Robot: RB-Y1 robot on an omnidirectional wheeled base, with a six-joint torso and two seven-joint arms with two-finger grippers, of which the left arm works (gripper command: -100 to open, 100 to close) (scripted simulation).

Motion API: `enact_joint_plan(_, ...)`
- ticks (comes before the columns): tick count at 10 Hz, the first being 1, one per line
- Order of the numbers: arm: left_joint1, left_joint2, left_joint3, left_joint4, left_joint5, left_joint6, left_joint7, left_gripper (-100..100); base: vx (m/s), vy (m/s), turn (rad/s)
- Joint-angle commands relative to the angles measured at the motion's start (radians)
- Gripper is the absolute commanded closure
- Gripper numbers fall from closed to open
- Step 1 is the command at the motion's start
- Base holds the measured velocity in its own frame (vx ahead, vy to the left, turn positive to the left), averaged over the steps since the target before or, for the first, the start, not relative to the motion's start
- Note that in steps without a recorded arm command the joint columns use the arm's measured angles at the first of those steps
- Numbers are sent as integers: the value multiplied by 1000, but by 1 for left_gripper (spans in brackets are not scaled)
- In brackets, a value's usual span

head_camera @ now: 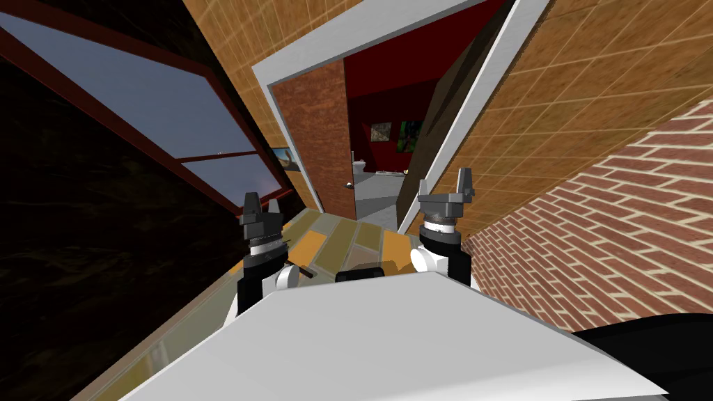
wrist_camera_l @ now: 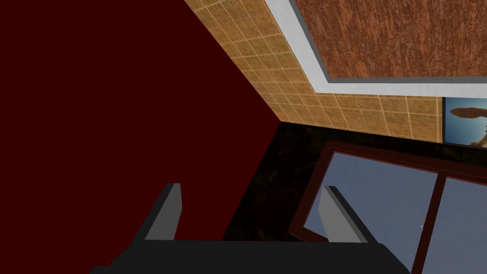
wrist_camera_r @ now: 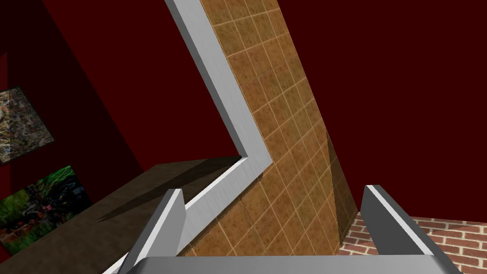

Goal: Push the door open

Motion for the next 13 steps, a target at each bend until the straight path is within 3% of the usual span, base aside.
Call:
enact_joint_plan(1, -14, 8, -3, 33, 1, -6, 4, -100, 115, 86, -10)
enact_joint_plan(13, -131, 57, -27, 321, 9, -56, 35, -100, 90, 14, -42)
